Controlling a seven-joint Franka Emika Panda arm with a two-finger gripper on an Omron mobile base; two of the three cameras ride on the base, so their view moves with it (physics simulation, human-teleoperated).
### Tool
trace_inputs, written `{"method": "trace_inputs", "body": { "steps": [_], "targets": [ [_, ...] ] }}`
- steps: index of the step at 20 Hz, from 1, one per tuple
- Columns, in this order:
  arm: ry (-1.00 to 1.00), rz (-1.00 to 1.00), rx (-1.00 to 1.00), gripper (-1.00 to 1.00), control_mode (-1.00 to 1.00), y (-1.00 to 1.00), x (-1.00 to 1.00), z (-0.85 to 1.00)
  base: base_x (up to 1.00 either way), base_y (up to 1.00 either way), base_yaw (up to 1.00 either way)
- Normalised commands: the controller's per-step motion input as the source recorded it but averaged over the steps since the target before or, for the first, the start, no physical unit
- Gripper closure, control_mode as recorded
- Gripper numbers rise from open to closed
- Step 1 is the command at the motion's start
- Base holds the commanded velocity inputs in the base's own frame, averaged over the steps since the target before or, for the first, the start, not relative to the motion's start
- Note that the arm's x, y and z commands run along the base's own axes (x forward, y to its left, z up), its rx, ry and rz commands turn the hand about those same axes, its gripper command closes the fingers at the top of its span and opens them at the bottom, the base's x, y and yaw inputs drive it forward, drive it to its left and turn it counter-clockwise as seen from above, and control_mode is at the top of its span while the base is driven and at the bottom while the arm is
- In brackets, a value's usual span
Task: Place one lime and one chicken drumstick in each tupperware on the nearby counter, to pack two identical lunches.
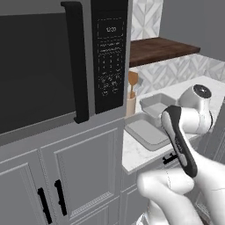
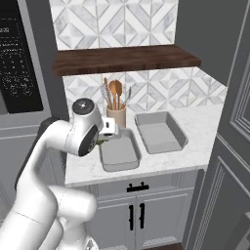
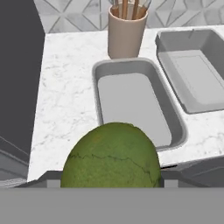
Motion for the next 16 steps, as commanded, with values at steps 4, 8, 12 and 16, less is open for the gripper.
{"method": "trace_inputs", "body": {
  "steps": [4, 8, 12, 16],
  "targets": [
    [0.2, 0.01, -0.04, 1.0, -1.0, 0.01, 1.0, -0.31, 0.0, 0.0, 0.0],
    [0.43, 0.01, -0.06, 1.0, -1.0, 0.0, 0.99, -0.24, 0.0, 0.0, 0.0],
    [0.44, 0.03, -0.04, 1.0, -1.0, 0.0, 0.63, -0.37, 0.0, 0.0, 0.0],
    [0.23, 0.02, 0.0, 1.0, -1.0, 0.0, 0.32, -0.59, 0.0, 0.0, 0.0]
  ]
}}
